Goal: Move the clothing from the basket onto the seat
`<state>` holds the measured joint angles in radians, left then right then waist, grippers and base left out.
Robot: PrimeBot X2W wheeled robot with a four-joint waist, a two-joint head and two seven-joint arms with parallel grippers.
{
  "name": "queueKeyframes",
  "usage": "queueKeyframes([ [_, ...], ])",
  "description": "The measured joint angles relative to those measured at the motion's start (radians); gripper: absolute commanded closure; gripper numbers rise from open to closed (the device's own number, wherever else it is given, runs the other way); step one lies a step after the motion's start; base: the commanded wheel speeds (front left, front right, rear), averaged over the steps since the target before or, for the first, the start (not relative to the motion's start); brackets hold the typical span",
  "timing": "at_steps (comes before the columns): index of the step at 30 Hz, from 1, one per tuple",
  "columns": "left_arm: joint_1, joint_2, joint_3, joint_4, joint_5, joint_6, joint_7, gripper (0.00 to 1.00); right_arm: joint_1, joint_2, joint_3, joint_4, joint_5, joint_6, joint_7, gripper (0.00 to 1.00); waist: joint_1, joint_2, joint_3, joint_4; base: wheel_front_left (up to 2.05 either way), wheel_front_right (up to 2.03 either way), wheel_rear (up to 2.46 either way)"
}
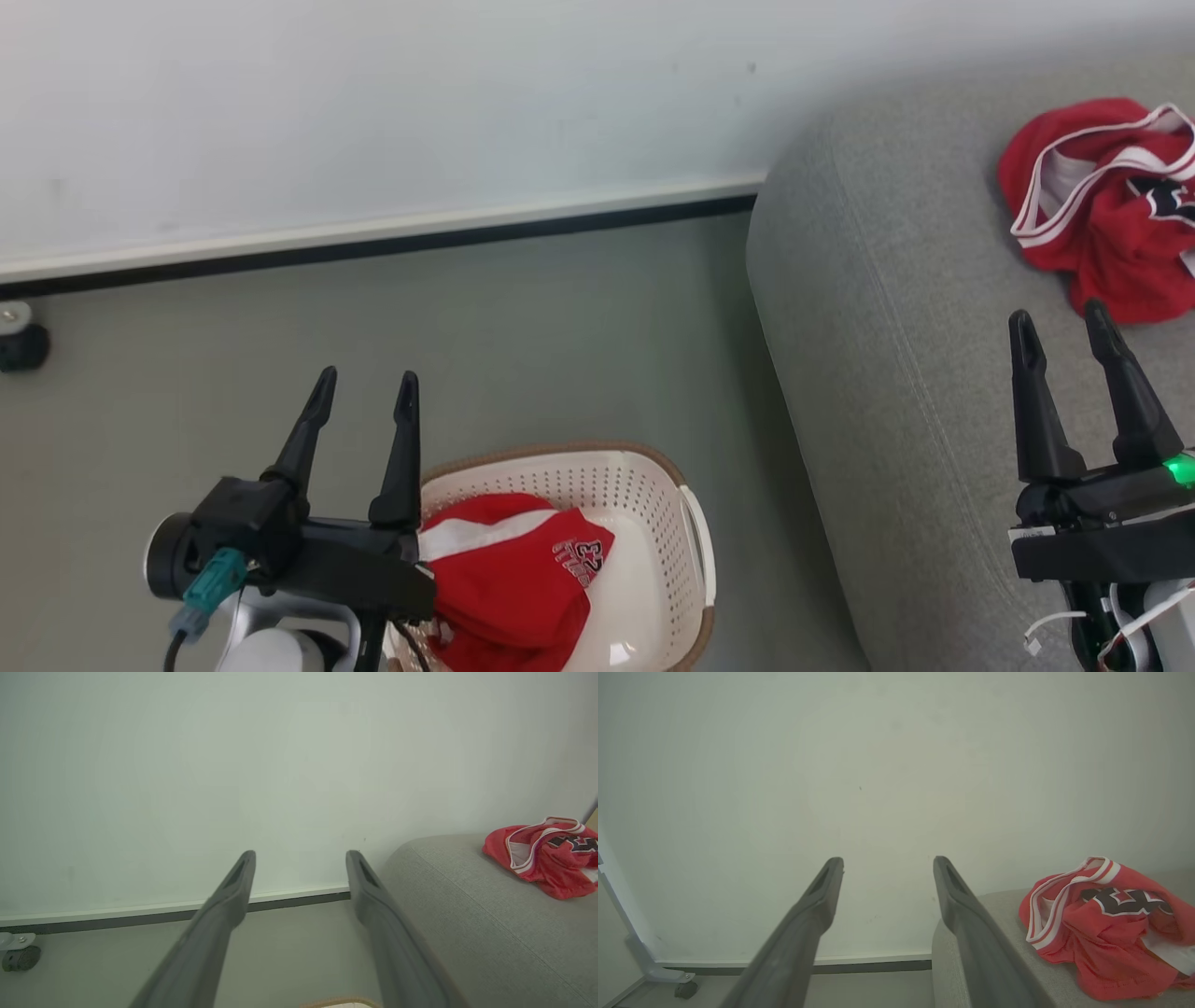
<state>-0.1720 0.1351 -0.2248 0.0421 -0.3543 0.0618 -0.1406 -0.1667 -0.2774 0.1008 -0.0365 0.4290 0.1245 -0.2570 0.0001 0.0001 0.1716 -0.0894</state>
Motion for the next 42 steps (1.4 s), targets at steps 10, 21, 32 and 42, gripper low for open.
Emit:
queueKeyframes([
  [10, -0.082, -0.004, -0.020, 0.010, 0.012, 0.000, 0.038, 0.00, -0.053, 0.000, 0.016, 0.034, 0.031, 0.000, 0.000, 0.00, 0.0001, 0.0001, 0.117, -0.037, 0.00, 0.00, 0.00],
  [21, -0.167, -0.012, -0.046, 0.095, 0.035, -0.009, 0.069, 0.00, -0.120, 0.007, 0.025, 0.096, 0.078, 0.000, 0.011, 0.00, 0.0001, 0.0001, 0.230, -0.067, 0.00, 0.00, 0.00],
  [32, -0.238, -0.026, -0.102, 0.247, 0.051, -0.023, 0.137, 0.00, -0.165, 0.005, 0.053, 0.101, 0.100, 0.000, 0.022, 0.00, 0.0001, 0.0001, 0.318, -0.084, 0.00, 0.00, 0.00],
  [42, -0.338, -0.030, -0.132, 0.413, 0.074, -0.036, 0.203, 0.00, -0.239, 0.002, 0.091, 0.039, 0.102, 0.000, 0.016, 0.00, 0.0001, 0.0001, 0.419, -0.109, 0.00, 0.00, 0.00],
])
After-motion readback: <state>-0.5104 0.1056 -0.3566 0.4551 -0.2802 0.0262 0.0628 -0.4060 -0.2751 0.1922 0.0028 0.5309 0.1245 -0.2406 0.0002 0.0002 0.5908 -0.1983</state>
